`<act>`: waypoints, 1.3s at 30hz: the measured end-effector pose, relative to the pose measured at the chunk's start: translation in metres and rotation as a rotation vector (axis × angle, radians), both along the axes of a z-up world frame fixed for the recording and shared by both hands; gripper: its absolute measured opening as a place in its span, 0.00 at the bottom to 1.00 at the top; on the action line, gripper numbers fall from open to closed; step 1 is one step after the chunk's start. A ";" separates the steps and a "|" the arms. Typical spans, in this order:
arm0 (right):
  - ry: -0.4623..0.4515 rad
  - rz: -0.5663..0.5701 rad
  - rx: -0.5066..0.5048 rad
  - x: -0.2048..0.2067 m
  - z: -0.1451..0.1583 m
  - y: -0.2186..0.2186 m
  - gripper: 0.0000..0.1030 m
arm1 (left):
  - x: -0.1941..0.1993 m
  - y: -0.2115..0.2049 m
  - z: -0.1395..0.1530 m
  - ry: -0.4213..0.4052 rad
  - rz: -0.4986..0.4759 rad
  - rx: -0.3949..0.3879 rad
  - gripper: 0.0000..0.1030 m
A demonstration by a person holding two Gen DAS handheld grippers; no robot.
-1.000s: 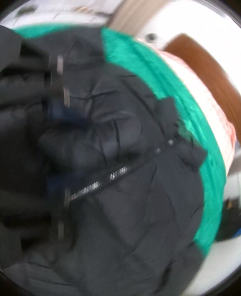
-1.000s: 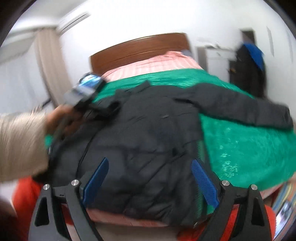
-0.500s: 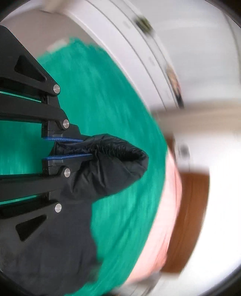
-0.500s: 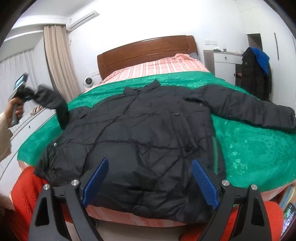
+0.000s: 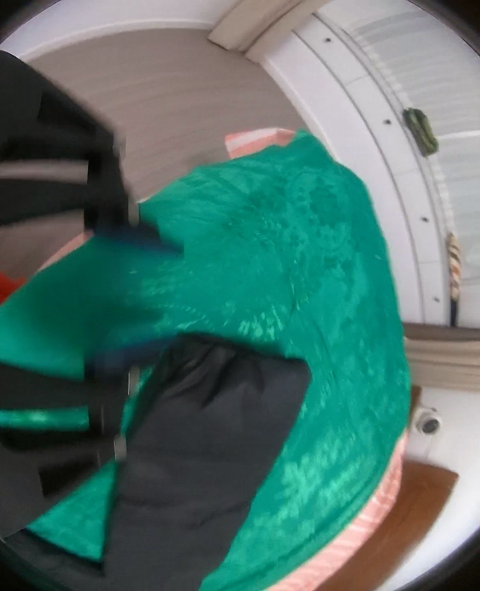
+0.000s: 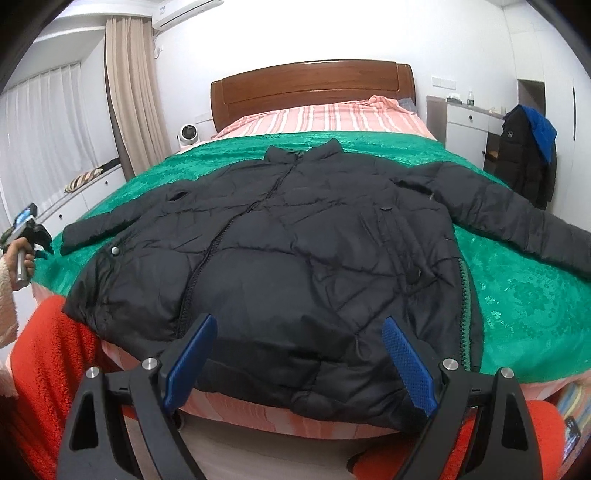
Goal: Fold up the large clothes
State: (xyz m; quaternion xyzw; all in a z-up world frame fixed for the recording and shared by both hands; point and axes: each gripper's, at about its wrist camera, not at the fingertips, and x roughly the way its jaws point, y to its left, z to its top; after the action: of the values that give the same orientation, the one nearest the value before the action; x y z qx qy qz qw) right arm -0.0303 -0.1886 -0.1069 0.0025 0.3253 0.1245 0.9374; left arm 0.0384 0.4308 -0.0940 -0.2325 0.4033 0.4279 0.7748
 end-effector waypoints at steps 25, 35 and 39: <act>0.065 -0.214 0.144 0.008 -0.010 -0.057 0.96 | 0.075 -0.251 -0.017 -0.046 -0.610 0.048 0.97; 0.092 -0.220 0.102 0.013 -0.016 -0.052 0.96 | 0.069 -0.224 -0.053 -0.058 -0.540 -0.072 1.00; 0.087 -0.225 0.103 0.014 -0.017 -0.053 0.96 | 0.068 -0.230 -0.057 -0.048 -0.549 -0.033 1.00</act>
State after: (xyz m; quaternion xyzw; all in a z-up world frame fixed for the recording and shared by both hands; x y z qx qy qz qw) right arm -0.0164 -0.2412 -0.1240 0.0924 0.3564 0.0348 0.9291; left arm 0.1065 0.2005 -0.1510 -0.1371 0.4397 0.1895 0.8672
